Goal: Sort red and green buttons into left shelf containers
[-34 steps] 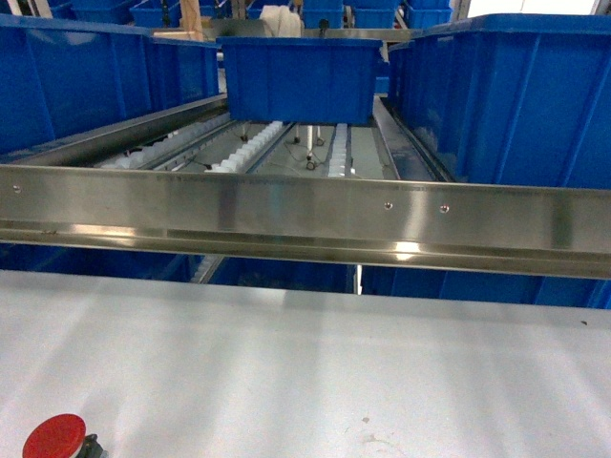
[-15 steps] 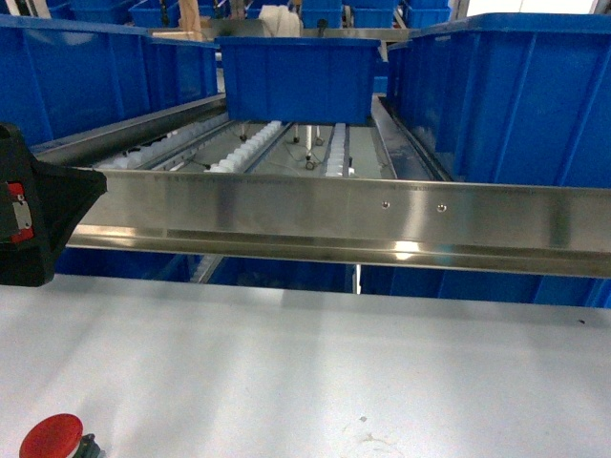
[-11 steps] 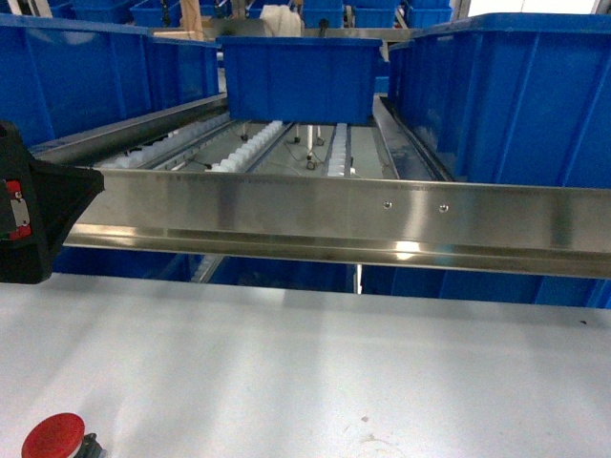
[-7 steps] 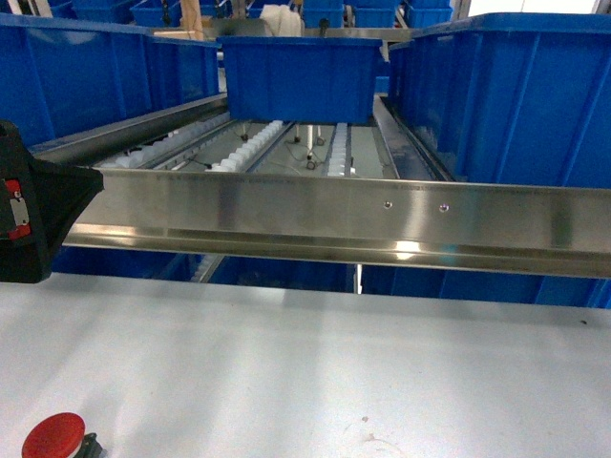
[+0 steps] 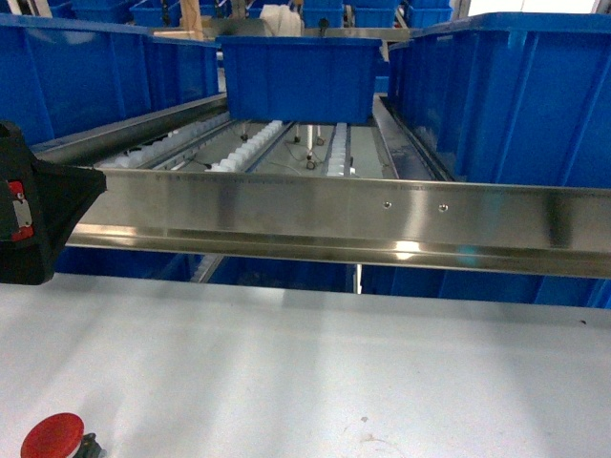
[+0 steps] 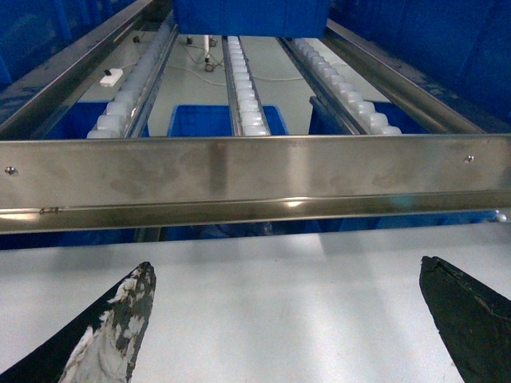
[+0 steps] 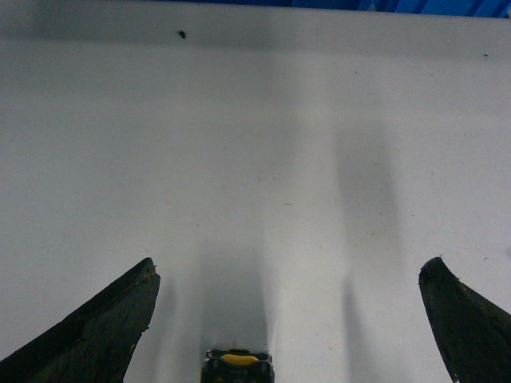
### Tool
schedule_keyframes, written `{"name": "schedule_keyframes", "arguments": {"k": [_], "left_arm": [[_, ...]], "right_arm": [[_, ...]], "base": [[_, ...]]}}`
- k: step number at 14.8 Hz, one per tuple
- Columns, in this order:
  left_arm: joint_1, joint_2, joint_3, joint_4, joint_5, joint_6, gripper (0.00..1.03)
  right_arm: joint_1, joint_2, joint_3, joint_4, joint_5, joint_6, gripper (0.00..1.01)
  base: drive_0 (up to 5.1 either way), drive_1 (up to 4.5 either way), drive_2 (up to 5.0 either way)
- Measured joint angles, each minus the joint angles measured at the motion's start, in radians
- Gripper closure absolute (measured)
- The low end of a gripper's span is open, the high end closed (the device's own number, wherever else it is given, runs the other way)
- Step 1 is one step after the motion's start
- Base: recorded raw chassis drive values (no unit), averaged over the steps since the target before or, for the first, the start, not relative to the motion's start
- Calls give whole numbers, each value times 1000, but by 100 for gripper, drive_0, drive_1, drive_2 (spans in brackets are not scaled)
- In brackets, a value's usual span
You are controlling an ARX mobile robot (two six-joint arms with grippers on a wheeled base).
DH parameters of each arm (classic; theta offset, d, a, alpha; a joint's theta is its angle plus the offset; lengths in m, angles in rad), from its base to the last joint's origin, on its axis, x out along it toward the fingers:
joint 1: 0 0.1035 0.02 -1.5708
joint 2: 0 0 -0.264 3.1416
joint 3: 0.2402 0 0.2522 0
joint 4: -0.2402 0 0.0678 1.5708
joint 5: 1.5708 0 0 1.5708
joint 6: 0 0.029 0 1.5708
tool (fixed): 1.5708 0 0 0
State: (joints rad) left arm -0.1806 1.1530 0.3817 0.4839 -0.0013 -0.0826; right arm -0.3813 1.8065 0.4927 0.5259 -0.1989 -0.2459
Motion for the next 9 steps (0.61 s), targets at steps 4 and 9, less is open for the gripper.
{"name": "schedule_keyframes", "arguments": {"k": [4,9], "left_arm": [[0,0,0,0,0,0,5],[0,0,0,0,0,0,5]], "right_arm": [[14,80,-23,59,9,-29,3],[34,189,-24,158,45,-37,3]], "base": [[0,0,0],[0,0,0]]}}
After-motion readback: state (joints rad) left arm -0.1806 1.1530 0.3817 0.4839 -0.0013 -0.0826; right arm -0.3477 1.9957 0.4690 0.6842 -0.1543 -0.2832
